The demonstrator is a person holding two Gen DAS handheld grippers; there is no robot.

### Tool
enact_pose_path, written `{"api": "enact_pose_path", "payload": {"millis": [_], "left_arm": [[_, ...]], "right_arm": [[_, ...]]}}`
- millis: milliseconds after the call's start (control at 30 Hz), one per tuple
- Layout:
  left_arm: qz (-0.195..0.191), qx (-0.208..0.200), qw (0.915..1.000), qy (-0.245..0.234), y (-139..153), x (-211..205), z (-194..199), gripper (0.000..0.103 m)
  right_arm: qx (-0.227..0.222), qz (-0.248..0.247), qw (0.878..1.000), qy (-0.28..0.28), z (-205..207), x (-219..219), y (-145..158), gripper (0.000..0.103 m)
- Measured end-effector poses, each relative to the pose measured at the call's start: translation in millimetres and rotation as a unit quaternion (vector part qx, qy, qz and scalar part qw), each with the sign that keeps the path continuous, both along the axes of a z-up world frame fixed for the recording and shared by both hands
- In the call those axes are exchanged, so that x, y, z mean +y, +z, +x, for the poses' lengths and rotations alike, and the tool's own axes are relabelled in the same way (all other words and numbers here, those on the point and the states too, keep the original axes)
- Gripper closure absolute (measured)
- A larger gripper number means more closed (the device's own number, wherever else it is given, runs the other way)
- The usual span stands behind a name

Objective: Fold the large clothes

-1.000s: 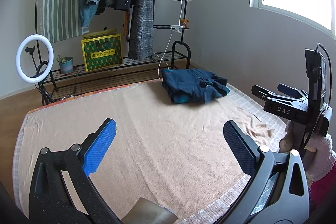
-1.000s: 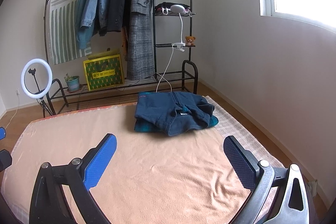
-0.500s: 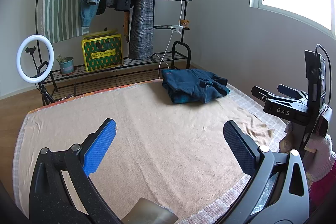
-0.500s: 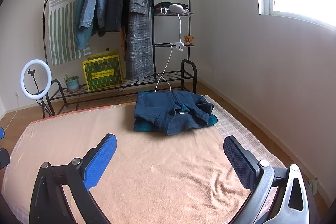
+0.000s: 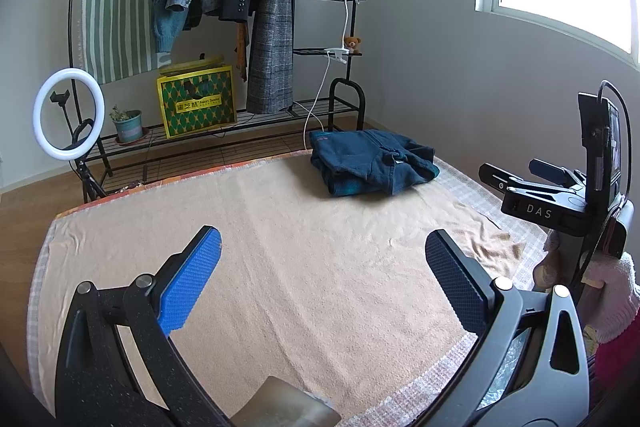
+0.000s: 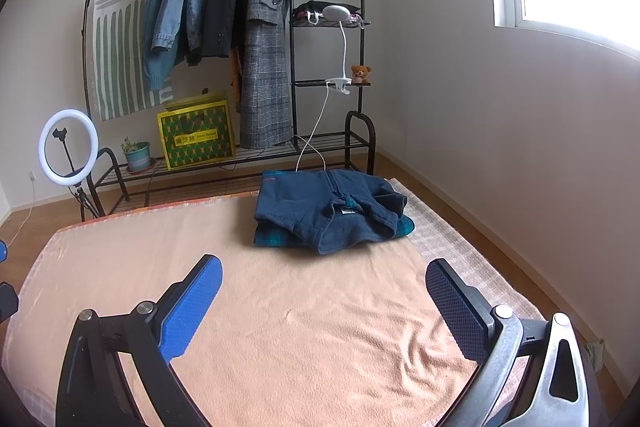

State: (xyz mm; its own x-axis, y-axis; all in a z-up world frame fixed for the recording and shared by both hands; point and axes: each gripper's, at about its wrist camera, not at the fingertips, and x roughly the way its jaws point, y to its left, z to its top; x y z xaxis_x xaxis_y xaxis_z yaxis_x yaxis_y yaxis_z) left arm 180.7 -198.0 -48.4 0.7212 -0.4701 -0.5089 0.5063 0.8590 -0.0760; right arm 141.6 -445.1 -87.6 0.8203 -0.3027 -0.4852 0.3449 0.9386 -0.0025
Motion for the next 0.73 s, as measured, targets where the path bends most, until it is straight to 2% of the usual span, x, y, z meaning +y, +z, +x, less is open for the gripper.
{"api": "enact_pose_path", "payload": {"millis": [467,733], "left_arm": [[0.002,-0.001,1.0000,-0.002,-1.3,2.3,0.7,0.000],[0.012,-0.026,0.9996,0.008,-1.0,4.6,-1.2,0.000]], "right_arm": [[0.010,-0.006,1.000,0.008,3.2,1.6,-4.7,0.000],[0.012,-0.008,1.000,0.008,4.3,1.3,-5.3,0.000]]}}
